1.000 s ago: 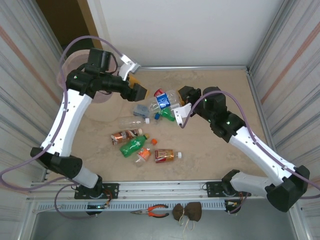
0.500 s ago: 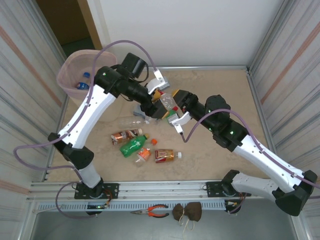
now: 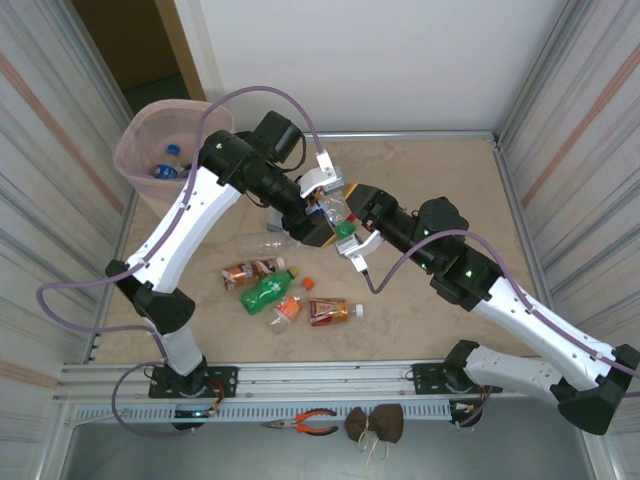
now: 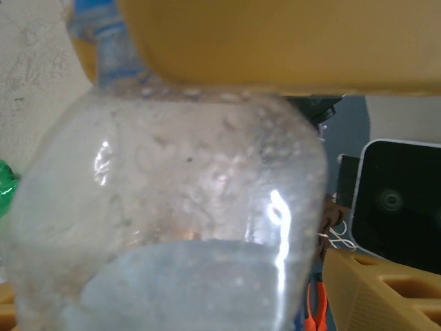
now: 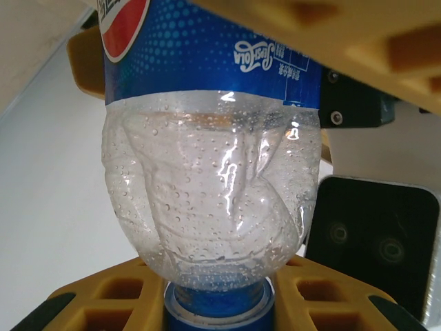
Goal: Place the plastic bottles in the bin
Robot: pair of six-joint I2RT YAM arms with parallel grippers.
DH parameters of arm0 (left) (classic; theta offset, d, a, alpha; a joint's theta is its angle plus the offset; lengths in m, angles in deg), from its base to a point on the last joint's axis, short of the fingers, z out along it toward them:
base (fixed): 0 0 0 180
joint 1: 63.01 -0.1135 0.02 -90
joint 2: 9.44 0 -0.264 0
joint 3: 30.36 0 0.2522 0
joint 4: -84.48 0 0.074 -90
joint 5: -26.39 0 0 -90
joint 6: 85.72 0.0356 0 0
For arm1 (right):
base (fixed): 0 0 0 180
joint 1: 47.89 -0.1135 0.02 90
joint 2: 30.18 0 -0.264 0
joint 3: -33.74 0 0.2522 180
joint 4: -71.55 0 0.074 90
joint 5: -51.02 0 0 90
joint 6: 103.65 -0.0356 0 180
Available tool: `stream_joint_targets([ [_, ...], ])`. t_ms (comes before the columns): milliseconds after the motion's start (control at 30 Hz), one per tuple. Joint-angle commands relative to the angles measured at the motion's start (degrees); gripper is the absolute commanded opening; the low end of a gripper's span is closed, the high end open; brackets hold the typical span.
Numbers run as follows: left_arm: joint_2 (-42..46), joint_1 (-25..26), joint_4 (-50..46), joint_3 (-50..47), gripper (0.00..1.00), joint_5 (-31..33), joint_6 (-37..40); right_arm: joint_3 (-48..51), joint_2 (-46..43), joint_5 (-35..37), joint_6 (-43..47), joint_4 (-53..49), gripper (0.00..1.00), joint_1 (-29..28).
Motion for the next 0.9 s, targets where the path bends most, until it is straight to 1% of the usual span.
stream_joint_targets([
  [0,2.48,-1.09,-1.77,1.90,0.79,-4.04,1.54,0.90,-1.30,1.26,1.99,3.39,0.12,-0.46],
  [67,3.09,-1.74,-1.49,1.79,0.79,-5.64,1.50,1.09,-1.28,1.19,2.08,3.92,0.11,-0.47],
  [167,3.75,-2.16,-1.23,1.38,0.77,-5.74,1.53,1.32,-1.28,1.09,2.23,4.63,0.11,-0.62],
  [400,3.82,-3.33,-1.45,1.10,0.64,-7.65,1.66,1.20,-1.03,0.90,2.49,5.10,0.10,-0.73],
  [633,4.02,-3.52,-1.40,0.18,0.55,-8.56,2.36,0.83,-1.15,1.07,2.45,4.61,0.10,-1.43],
  [733,4.12,-3.66,-1.34,-0.26,0.52,-8.64,2.37,0.92,-1.20,1.03,2.45,4.53,0.13,-1.76],
  [867,4.55,-4.02,-1.10,-0.74,0.50,-8.73,2.38,1.09,-1.49,0.75,2.05,4.74,0.22,-2.00],
])
